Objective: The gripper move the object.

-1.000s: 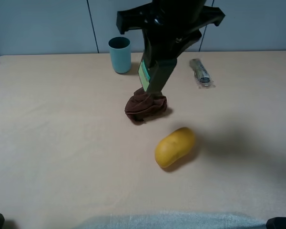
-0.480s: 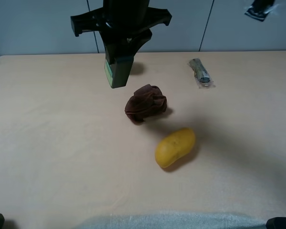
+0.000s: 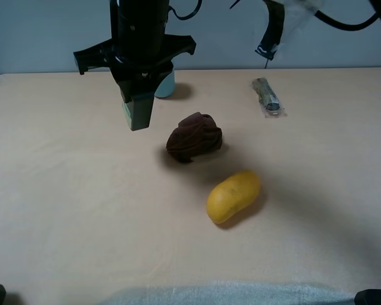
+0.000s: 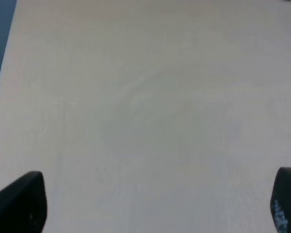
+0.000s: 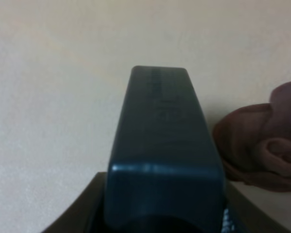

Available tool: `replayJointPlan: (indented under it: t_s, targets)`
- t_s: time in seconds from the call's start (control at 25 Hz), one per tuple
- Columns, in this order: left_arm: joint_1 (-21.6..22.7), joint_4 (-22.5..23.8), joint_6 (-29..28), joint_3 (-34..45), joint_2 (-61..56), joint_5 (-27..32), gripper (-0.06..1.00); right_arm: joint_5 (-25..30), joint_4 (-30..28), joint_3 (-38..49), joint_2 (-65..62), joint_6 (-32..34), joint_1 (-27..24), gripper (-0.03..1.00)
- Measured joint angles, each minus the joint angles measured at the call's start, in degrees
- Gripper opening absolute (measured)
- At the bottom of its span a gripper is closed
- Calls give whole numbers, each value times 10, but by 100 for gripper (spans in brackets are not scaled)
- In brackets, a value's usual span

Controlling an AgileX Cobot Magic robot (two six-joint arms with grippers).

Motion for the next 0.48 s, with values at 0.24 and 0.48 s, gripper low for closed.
replayJointPlan:
  t_s: [0.24, 0.48]
  targets:
    - [0, 0, 0, 0, 0, 0, 93, -17, -1, -1, 26, 0, 14, 30]
    - [0, 0, 0, 0, 0, 0, 93, -53, -2, -1, 59, 0, 18, 30]
